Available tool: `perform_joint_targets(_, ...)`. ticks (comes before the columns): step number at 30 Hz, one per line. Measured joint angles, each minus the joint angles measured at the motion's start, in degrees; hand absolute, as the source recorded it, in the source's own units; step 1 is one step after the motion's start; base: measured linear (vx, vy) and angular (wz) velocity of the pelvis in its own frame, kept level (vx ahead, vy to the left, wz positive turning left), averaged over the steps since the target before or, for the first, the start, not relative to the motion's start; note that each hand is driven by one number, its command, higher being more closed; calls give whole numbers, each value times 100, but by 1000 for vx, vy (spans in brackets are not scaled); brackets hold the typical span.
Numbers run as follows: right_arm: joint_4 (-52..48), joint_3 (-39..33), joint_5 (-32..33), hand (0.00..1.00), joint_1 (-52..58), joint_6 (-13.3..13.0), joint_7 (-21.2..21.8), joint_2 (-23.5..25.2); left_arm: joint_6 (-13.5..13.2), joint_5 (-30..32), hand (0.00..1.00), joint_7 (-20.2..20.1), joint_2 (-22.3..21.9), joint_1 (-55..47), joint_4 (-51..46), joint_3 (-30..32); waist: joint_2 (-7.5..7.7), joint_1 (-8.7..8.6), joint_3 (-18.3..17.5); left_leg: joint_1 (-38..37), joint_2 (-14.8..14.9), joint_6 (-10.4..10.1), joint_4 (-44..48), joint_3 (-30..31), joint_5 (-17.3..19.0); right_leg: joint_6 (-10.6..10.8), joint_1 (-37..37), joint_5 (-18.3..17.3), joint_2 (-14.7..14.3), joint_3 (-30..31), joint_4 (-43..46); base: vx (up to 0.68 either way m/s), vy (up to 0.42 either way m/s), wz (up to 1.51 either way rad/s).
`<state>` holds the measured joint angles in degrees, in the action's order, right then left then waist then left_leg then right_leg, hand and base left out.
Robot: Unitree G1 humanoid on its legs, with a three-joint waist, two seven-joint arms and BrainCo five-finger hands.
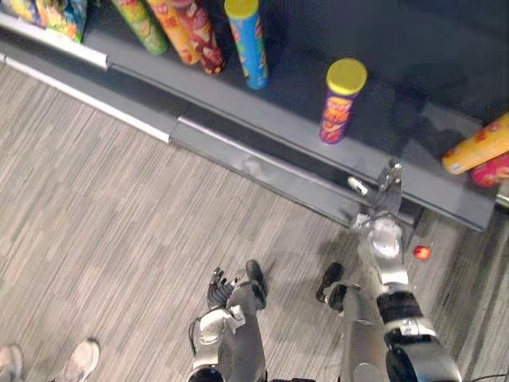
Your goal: Put the gum and the chips on the shelf.
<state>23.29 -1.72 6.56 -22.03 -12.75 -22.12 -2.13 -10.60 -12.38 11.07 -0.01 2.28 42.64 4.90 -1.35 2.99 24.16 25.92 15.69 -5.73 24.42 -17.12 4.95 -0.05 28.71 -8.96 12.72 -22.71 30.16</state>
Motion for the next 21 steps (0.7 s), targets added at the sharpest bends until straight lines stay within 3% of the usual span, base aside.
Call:
perform_joint_targets(2, -1, 175, -33, 0, 442, 0, 325, -31, 31, 230, 0, -59, 167, 35, 355, 5, 63, -147, -20, -334, -26, -38, -237, -10, -17, 114, -340, 83, -116, 35, -331, 95, 7, -11)
perform_joint_targets(4, -9, 322, -70, 0, 928, 0, 596, -137, 89, 395, 0, -140, 309, 38, 646, 19, 145, -184, -109, -603, -111, -63, -530, -8, -47, 149, -581, 212, -203, 74, -668, 127, 42, -16)
perform_joint_targets(9, 39, 428, -224, 0, 2504, -1, 1541, -257, 223, 903, 0, -501, 478, -178, 1450, 466, 246, -418, -691, -1176, -327, -25, -1135, 23, -154, 274, -1278, 633, -382, 86, -1689, 185, 72, -7)
perform_joint_targets(13, 799, 365, -230, 0, 3180, -2, 2011, -230, 258, 1139, 0, -622, 465, -419, 1699, 695, 272, -454, -1185, -1788, -512, 1, -1705, -89, -209, 406, -1921, 937, -468, 130, -2467, 190, 83, -10)
perform_joint_targets(15, 1301, 185, -385, 0, 3383, -1, 2134, -168, 263, 1156, 0, -665, 441, -525, 1821, 842, 266, -462, -1427, -2088, -622, 10, -2037, -133, -276, 476, -2182, 1013, -469, 132, -2732, 138, 65, -1)
perform_joint_targets(21, 2638, -699, -356, 0, 3303, 32, 2134, 56, 354, 1134, 0, -690, 366, -716, 1906, 1428, 326, -450, -1717, -2605, -747, 5, -2495, -271, -368, 533, -2541, 1067, -475, 204, -2986, 56, 35, -7)
